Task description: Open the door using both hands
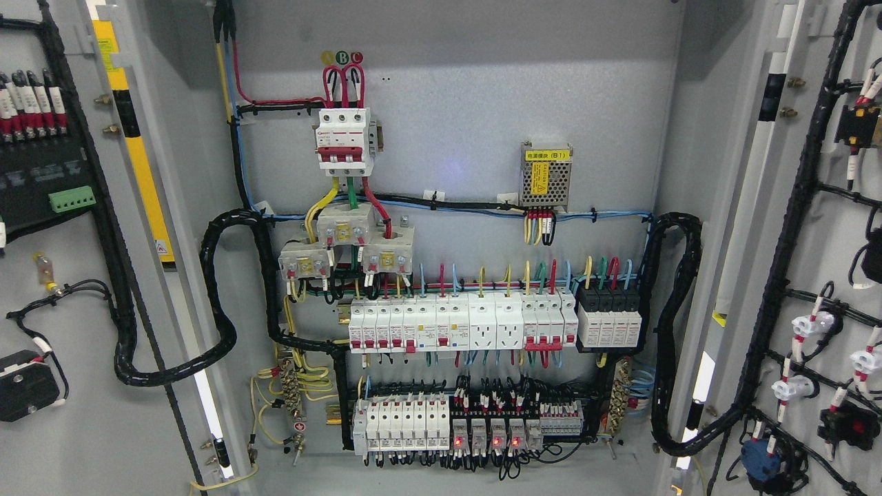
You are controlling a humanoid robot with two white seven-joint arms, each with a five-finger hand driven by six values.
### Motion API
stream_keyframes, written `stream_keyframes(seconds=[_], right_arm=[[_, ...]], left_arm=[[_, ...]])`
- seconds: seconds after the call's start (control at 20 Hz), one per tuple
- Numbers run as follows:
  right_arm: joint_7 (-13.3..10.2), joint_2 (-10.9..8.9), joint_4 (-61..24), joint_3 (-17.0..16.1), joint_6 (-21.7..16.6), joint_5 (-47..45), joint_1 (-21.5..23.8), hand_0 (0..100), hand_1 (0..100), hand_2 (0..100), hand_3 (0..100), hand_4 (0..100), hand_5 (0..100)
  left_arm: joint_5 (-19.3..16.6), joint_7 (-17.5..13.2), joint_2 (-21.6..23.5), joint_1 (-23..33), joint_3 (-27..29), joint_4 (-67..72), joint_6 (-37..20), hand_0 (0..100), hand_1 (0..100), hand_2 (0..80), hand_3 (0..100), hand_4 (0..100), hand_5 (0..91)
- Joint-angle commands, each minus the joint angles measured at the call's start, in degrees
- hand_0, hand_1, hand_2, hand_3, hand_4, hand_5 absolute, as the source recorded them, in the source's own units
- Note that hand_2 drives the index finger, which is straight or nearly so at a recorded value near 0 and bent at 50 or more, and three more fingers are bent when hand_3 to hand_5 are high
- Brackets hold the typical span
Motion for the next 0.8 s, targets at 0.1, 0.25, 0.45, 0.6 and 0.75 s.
stream_keyframes(seconds=[0.1,0.25,0.45,0.6,0.75], right_arm=[[-2.18,7.96,40.36,3.46,7.67,3.40,-7.60,20,12,0,0,0,0],[-3.40,8.22,47.04,3.03,11.37,5.85,-10.85,20,12,0,0,0,0],[-9.63,9.19,50.67,1.98,16.46,7.18,-13.93,20,12,0,0,0,0],[-12.46,9.28,50.58,-2.05,21.12,12.61,-15.60,20,12,0,0,0,0],[-12.55,9.28,50.49,-6.98,24.29,17.54,-16.04,20,12,0,0,0,0]], left_arm=[[-3.38,0.25,-1.53,-2.30,-6.01,32.26,4.67,0,0,0.0,0,0,0.0],[-4.80,0.25,-1.09,-2.30,-7.16,32.26,4.67,0,0,0.0,0,0,0.0],[-5.94,0.25,-0.74,-2.39,-7.86,32.26,4.50,0,0,0.0,0,0,0.0],[-6.65,1.90,-0.47,-2.39,-8.04,32.26,4.58,0,0,0.0,0,0,0.0],[-6.65,6.39,0.14,-2.48,-8.04,32.17,4.41,0,0,0.0,0,0,0.0]])
